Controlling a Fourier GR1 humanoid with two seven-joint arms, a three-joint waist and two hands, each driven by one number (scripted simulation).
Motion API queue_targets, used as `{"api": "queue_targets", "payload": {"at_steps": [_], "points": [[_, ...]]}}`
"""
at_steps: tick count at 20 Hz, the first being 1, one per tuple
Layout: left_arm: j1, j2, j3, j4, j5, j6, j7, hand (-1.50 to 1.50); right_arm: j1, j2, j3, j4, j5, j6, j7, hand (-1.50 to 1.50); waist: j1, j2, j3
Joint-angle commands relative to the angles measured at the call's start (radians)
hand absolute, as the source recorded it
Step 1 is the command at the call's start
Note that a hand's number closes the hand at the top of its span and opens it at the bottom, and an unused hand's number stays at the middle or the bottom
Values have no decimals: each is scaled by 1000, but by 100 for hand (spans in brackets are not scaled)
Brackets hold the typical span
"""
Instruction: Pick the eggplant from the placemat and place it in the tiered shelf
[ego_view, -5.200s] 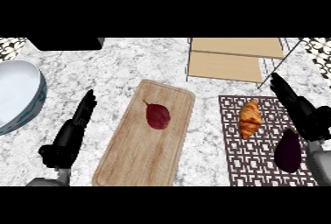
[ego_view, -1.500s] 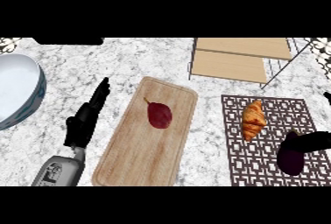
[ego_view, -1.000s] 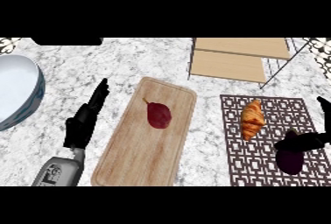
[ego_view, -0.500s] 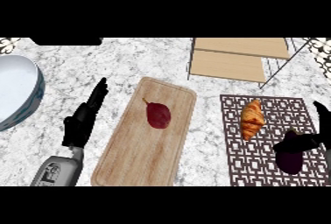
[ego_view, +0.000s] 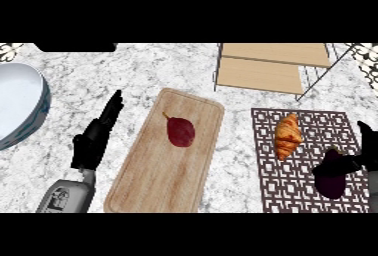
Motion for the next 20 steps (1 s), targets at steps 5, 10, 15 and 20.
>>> {"api": "queue_targets", "payload": {"at_steps": [5,10,15,20], "points": [[-5,-10,22,-10,-11,-2,15,0,27,98,9,51,85,-7,88,-150,0,0,0],[-20,-22,37,61,-21,-24,-45,0,-23,125,-21,58,99,50,101,-150,0,0,0],[-29,-21,46,1,-19,-31,32,0,15,147,-57,53,101,77,79,-150,0,-1,0],[-7,-32,45,2,-18,-51,13,0,44,151,-32,109,130,110,-24,150,1,0,0]]}}
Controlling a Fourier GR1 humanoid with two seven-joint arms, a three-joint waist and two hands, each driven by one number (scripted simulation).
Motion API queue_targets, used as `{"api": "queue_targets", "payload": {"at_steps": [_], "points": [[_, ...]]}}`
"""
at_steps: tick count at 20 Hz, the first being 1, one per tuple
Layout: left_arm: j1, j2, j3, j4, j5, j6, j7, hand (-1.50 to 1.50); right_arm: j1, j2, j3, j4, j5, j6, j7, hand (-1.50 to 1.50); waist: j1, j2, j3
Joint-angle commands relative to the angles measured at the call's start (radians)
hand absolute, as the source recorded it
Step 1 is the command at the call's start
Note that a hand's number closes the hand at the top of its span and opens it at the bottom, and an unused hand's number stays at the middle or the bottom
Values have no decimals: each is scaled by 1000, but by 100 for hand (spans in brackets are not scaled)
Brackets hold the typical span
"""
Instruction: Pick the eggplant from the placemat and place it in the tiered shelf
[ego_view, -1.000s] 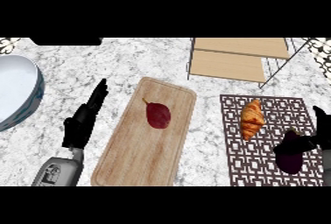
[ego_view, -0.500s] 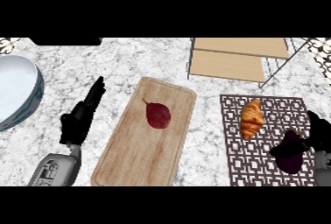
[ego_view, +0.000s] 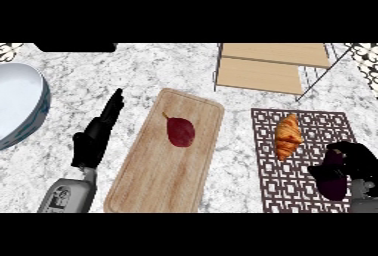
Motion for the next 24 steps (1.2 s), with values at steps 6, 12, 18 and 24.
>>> {"api": "queue_targets", "payload": {"at_steps": [6,12,18,24], "points": [[-21,-24,16,39,-43,-2,-36,0,10,6,-25,46,87,54,-38,150,-2,3,4],[45,-11,15,-24,-21,-37,-27,0,-109,200,184,-77,239,-7,47,150,19,2,3],[-39,-54,-29,-2,-47,-26,1,0,-387,413,507,-7,328,-77,66,150,88,8,2],[-55,-60,-18,26,-55,-10,8,0,-519,418,623,-41,320,-417,145,150,57,3,3]]}}
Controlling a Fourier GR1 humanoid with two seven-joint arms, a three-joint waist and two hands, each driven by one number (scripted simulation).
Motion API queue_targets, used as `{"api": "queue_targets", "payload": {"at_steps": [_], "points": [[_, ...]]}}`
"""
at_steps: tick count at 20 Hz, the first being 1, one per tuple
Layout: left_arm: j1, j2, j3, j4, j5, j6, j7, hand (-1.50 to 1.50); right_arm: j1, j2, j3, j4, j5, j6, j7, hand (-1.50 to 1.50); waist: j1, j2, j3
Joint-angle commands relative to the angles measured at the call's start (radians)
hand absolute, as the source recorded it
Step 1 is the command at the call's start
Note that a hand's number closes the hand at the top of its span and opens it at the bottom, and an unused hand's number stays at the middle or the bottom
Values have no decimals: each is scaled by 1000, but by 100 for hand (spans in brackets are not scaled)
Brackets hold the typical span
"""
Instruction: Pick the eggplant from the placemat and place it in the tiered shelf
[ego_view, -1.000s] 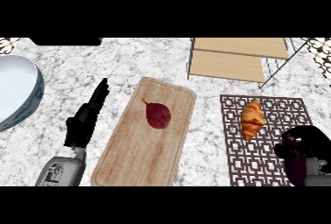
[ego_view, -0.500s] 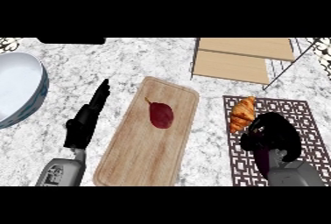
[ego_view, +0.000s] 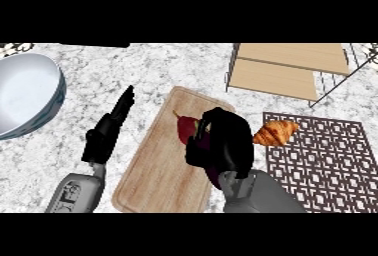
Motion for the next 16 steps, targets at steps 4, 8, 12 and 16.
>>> {"api": "queue_targets", "payload": {"at_steps": [4,8,12,16], "points": [[15,-14,-1,13,1,4,-16,0,-289,30,90,-11,62,-215,280,150,-15,-8,-2],[17,-12,2,23,-7,8,-20,0,-403,31,74,27,134,-204,370,150,-28,-10,-2],[8,-6,28,39,1,16,-13,0,-461,31,22,5,223,-68,410,150,-63,-14,-2],[35,14,28,8,1,2,-18,0,-551,31,-59,39,294,-47,411,150,-56,-18,-2]]}}
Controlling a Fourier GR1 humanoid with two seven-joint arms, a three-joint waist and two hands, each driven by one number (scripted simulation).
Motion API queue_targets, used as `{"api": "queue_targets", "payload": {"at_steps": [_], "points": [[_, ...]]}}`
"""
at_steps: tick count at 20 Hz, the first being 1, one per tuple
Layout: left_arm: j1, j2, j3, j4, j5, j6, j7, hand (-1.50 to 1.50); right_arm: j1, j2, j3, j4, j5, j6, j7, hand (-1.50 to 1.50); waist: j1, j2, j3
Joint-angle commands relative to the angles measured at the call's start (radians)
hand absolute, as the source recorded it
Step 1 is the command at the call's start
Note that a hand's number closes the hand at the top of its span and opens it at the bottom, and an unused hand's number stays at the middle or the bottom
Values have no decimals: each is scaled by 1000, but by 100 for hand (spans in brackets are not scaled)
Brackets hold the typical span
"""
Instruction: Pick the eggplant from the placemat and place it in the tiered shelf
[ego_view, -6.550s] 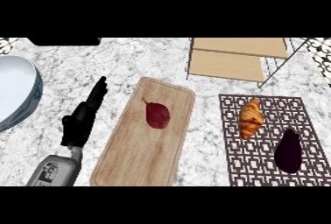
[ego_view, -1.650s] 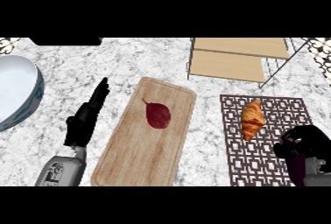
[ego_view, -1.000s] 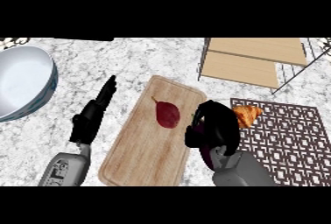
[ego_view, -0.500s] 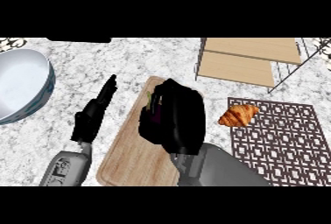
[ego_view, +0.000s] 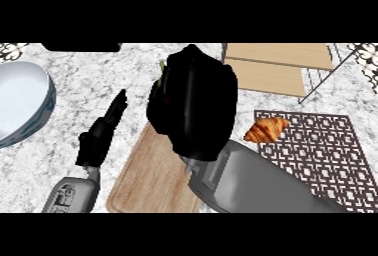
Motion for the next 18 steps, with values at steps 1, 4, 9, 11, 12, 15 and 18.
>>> {"api": "queue_targets", "payload": {"at_steps": [1,4,9,11,12,15,18], "points": [[18,-15,-7,-9,-5,13,9,0,-125,14,-72,7,61,83,250,150,-6,-4,0],[-13,1,15,-15,-7,23,31,0,-185,14,-133,26,119,143,250,150,-18,-3,1],[-12,23,25,-8,5,-9,36,0,-273,14,-200,72,144,206,233,150,-15,3,1],[25,23,10,-65,9,-19,33,0,-247,14,-236,142,185,131,187,150,-2,7,2],[-7,0,9,-27,-2,5,40,0,-306,14,-282,90,171,238,199,150,-21,2,2],[20,-27,-15,-24,-24,27,26,0,-318,14,-328,127,213,214,161,150,-19,6,2],[50,-18,-11,-36,-23,21,-15,0,-347,14,-387,186,256,215,104,150,-12,8,2]]}}
